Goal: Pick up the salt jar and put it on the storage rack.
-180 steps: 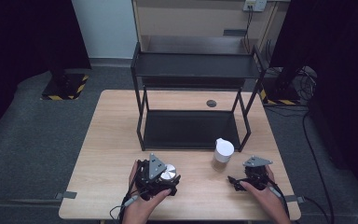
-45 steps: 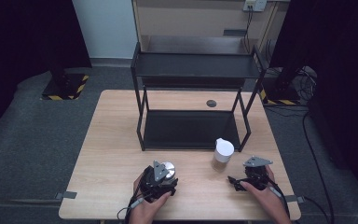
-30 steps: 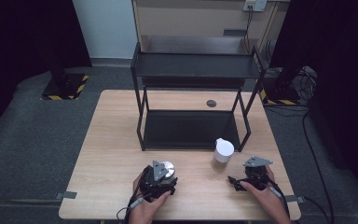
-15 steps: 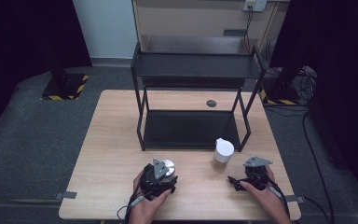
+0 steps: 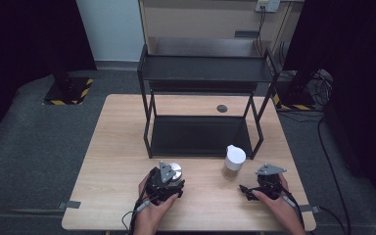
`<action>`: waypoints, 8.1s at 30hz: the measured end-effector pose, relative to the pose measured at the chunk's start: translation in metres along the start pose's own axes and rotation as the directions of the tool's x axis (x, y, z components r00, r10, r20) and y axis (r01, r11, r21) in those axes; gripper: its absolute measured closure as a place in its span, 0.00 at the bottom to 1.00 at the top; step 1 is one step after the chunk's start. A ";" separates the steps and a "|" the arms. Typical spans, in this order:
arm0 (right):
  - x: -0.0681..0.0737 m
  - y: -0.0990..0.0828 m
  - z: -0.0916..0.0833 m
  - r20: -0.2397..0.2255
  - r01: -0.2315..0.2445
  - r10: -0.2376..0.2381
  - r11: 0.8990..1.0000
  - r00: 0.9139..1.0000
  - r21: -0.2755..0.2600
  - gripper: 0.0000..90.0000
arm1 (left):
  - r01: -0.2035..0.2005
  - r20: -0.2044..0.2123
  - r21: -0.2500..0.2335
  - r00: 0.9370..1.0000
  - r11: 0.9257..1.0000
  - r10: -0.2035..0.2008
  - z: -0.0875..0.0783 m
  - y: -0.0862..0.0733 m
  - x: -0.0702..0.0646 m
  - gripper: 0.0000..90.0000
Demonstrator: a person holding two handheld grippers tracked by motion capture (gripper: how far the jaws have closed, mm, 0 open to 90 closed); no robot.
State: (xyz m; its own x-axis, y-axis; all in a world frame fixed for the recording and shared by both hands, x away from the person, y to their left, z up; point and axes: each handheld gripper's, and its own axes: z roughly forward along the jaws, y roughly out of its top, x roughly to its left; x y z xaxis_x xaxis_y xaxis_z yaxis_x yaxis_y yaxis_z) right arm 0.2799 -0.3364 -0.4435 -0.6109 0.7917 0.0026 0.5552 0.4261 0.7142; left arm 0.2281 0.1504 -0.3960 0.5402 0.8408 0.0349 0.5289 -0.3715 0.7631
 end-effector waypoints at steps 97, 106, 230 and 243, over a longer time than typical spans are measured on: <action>0.000 -0.001 -0.001 -0.001 -0.002 0.002 1.000 1.000 -0.001 0.01 | 0.100 -0.098 0.006 0.990 0.995 -0.099 0.136 0.098 0.037 0.33; 0.000 -0.001 -0.001 -0.001 -0.002 0.002 1.000 1.000 -0.001 0.01 | 0.107 -0.095 0.005 0.990 0.994 -0.106 0.139 0.093 0.039 0.33; 0.001 0.000 -0.001 0.004 -0.005 0.005 1.000 1.000 0.003 0.01 | 0.169 -0.175 0.078 0.973 0.983 -0.153 0.016 -0.041 0.073 0.06; 0.006 -0.002 -0.003 0.023 -0.015 0.015 1.000 1.000 0.005 0.01 | 0.188 -0.156 0.068 0.972 0.980 -0.176 0.024 -0.047 0.091 0.00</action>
State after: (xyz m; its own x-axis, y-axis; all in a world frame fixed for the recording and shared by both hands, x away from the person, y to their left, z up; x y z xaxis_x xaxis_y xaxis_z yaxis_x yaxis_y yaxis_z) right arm 0.2737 -0.3330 -0.4427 -0.5893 0.8079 -0.0025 0.5673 0.4160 0.7107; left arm 0.2685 0.2347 -0.4442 0.3296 0.9441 0.0006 0.6641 -0.2323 0.7106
